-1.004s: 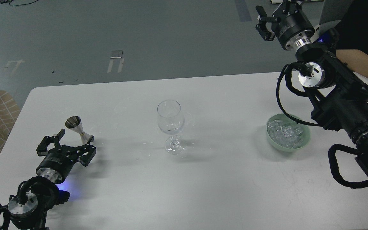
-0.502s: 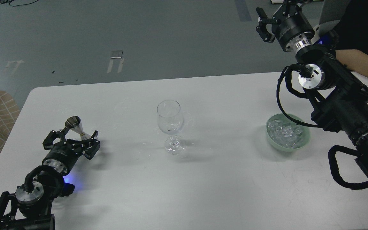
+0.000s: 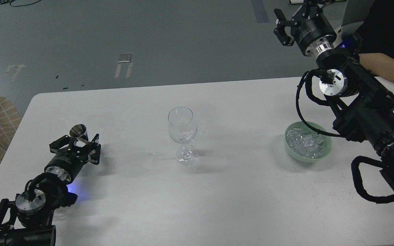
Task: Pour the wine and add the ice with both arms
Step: 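Close the left gripper around the metal jigger, then lift the jigger upward with the left gripper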
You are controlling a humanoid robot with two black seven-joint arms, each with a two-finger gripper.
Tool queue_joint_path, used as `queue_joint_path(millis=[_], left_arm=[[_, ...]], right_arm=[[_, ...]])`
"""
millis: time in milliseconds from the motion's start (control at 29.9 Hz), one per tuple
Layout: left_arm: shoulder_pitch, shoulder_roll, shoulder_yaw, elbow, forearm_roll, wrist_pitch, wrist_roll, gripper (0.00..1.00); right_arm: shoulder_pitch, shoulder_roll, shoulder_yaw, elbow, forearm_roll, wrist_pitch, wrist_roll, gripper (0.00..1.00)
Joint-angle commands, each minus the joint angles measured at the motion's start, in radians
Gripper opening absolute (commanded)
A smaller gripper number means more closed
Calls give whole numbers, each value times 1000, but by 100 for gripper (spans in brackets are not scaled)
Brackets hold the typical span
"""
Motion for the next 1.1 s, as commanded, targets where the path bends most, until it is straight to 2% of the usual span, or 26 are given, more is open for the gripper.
queue_joint_path(millis=[0,33,67,134,636,937,1004,1071], left_arm=[[1,1,0,1,6,-15,0,33],[1,1,0,5,8,-30,1,24],[2,1,0,10,8,-41,3,21],[1,-2,0,25,6,-64,7,0],[-30,3,-4,15,-7,-67,23,0],[-39,46,-17,-107,-32,-45,79,0],[-38,59,-15,-165,-34,-21,114,0],[-36,63,-15,-209,-32,5,129,0]], right_arm=[[-1,0,0,1,0,-1,0,100],[-1,0,0,-1,0,1,0,100],[-1,0,0,1,0,1,0,100],[-1,2,0,1,-1,1,0,100],[-2,3,0,1,0,-1,1,100],[-2,3,0,1,0,1,0,100],[-4,3,0,1,0,-1,1,100],[-5,5,0,1,0,1,0,100]])
